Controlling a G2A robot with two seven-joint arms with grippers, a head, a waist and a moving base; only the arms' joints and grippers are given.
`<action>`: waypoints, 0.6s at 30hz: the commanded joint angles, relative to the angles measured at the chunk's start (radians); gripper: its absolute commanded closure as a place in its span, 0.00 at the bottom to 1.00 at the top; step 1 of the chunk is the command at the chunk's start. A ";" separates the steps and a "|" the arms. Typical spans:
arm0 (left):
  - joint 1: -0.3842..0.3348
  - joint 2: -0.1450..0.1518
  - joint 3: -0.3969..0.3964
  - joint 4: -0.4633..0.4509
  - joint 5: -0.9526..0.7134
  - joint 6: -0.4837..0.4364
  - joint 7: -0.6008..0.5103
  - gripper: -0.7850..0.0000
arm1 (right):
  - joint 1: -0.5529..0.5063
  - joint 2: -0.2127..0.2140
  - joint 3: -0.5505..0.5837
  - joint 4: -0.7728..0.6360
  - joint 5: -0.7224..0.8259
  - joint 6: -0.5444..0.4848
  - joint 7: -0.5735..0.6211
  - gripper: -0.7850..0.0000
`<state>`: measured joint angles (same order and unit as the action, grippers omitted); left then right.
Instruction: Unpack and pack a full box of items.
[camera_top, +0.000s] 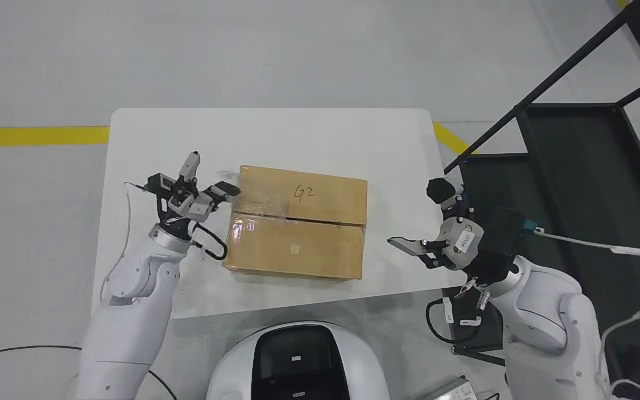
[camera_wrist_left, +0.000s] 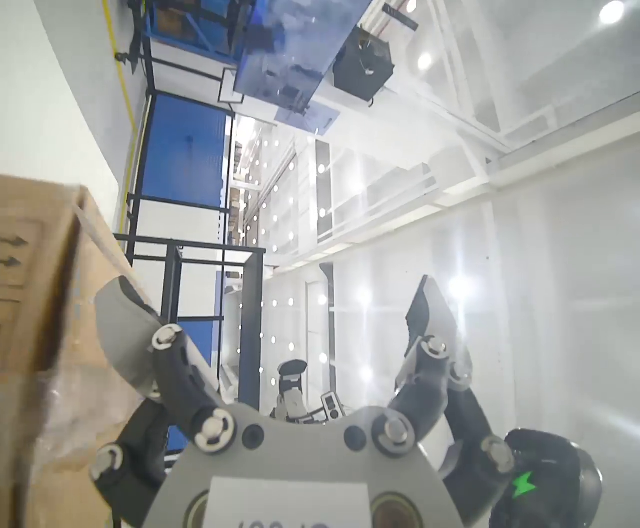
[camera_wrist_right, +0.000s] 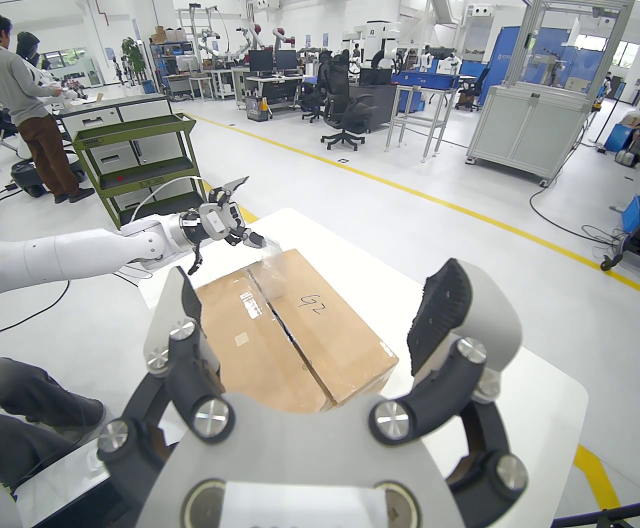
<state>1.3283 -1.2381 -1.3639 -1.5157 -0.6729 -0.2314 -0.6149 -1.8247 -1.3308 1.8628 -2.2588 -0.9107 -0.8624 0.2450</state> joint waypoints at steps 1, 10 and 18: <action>0.005 -0.001 0.018 -0.027 0.018 0.021 -0.009 0.00 | 0.000 0.000 0.000 0.000 0.000 0.000 0.000 0.00; -0.029 -0.015 0.132 -0.079 0.092 0.036 -0.018 0.00 | 0.000 0.000 0.000 0.000 0.000 0.000 0.000 0.00; -0.025 -0.010 0.051 -0.015 0.070 -0.009 0.049 0.00 | 0.000 0.000 0.000 0.000 0.000 0.000 0.000 0.00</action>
<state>1.3055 -1.2494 -1.2933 -1.5520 -0.6058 -0.2273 -0.5765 -1.8247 -1.3308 1.8628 -2.2588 -0.9107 -0.8624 0.2450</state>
